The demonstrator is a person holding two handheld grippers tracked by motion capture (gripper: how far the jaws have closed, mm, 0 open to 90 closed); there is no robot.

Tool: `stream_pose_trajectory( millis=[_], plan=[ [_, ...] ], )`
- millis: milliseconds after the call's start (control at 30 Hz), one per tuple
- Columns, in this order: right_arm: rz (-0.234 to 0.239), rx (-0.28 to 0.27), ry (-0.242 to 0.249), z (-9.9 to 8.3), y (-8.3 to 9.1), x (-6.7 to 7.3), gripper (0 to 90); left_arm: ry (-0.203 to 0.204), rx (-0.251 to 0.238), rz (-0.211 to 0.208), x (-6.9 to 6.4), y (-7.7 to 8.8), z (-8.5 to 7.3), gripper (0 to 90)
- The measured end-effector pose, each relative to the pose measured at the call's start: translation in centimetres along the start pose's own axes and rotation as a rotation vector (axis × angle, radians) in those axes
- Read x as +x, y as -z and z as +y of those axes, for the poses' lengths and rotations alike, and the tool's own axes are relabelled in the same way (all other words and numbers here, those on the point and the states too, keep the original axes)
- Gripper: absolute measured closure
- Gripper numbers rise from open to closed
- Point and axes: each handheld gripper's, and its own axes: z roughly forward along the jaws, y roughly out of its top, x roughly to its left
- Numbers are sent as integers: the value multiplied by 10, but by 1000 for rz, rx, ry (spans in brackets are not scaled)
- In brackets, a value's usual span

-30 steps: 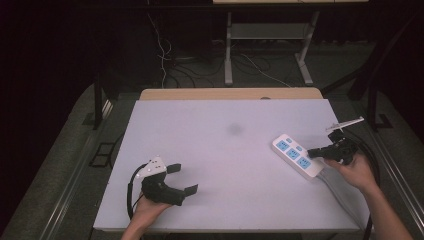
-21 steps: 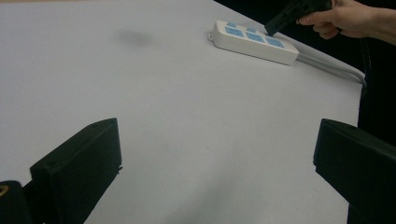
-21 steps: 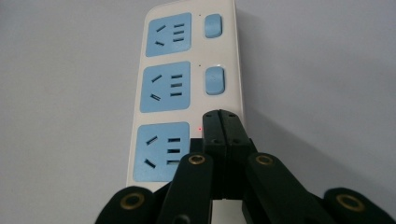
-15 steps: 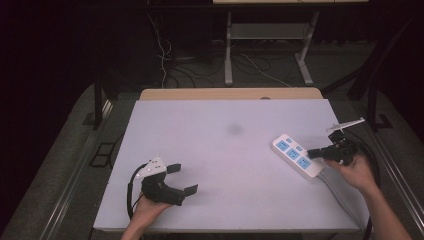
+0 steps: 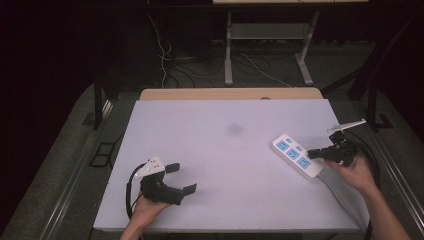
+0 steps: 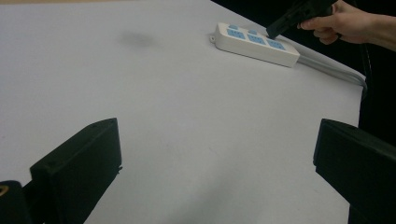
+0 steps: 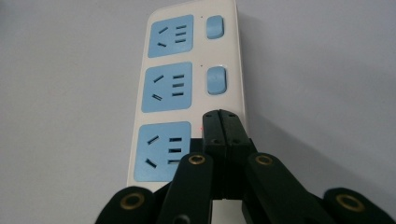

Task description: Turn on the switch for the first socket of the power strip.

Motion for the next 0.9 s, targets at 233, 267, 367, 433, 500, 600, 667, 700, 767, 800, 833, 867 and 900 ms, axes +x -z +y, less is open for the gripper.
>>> stream_pose_trajectory(
  millis=[233, 267, 367, 433, 500, 600, 667, 700, 767, 800, 833, 867, 900],
  plan=[
    [-12, 11, 6, 2, 0, 2, 900, 5, -3, 5, 2, 1, 0, 0],
    [-13, 12, 8, 2, 0, 2, 900, 6, -5, 5, 2, 1, 0, 0],
    [-35, 27, 27, 4, 0, 5, 900, 9, -9, 6, 2, 1, 0, 0],
    [-45, 47, 39, 8, 1, 7, 900, 10, -8, 5, 3, 1, 0, 0],
    [-57, 63, 56, 10, 1, 8, 900, 12, -9, 5, 3, 1, 0, 0],
    [-45, 47, 51, 14, 3, 8, 900, 11, -6, 4, 3, 1, 0, 0],
    [-43, 44, 47, 15, 4, 8, 900, 10, -6, 3, 3, 1, 0, 0],
    [-42, 42, 47, 16, 4, 9, 900, 11, -6, 3, 3, 1, 0, 0],
    [-43, 43, 43, 17, 5, 10, 900, 13, -10, 2, 3, 1, 0, 0],
    [-43, 43, 43, 18, 6, 11, 900, 13, -11, 3, 3, 1, 0, 0],
    [-45, 43, 42, 19, 6, 12, 900, 15, -12, 2, 3, 2, 0, 0],
    [-48, 43, 42, 20, 7, 14, 900, 16, -13, 3, 3, 2, 0, 0],
    [-48, 41, 41, 20, 8, 15, 900, 17, -14, 2, 3, 2, 0, 0]
  ],
)
